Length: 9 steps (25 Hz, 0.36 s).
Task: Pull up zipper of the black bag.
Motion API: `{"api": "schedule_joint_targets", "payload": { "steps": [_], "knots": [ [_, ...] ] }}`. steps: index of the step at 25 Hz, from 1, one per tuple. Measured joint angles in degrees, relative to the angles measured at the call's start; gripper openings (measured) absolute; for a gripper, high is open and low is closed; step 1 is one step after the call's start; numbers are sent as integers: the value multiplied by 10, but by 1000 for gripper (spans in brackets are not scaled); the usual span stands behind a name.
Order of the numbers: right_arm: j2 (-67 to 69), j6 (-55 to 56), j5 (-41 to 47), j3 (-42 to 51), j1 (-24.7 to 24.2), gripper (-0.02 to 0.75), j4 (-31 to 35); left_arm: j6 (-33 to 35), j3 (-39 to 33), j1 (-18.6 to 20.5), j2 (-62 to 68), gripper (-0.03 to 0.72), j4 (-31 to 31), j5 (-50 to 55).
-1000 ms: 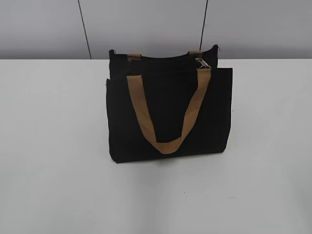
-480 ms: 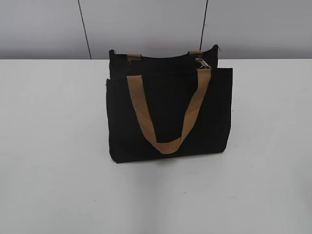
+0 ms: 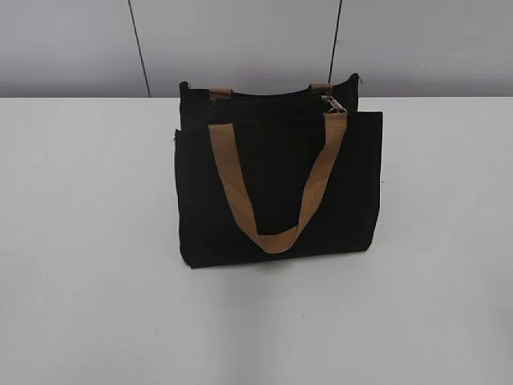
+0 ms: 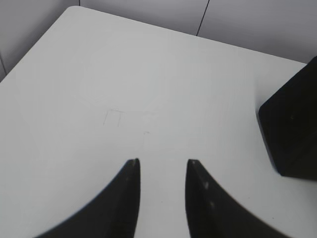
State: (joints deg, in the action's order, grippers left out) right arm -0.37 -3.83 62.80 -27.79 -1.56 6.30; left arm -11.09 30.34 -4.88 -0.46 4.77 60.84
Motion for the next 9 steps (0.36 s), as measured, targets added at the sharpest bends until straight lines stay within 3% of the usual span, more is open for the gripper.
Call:
{"api": "schedule_joint_targets", "payload": {
  "steps": [9],
  "knots": [
    [0, 0, 0, 0, 0, 328, 0, 0, 0, 0, 0, 239, 0, 0]
  ]
}}
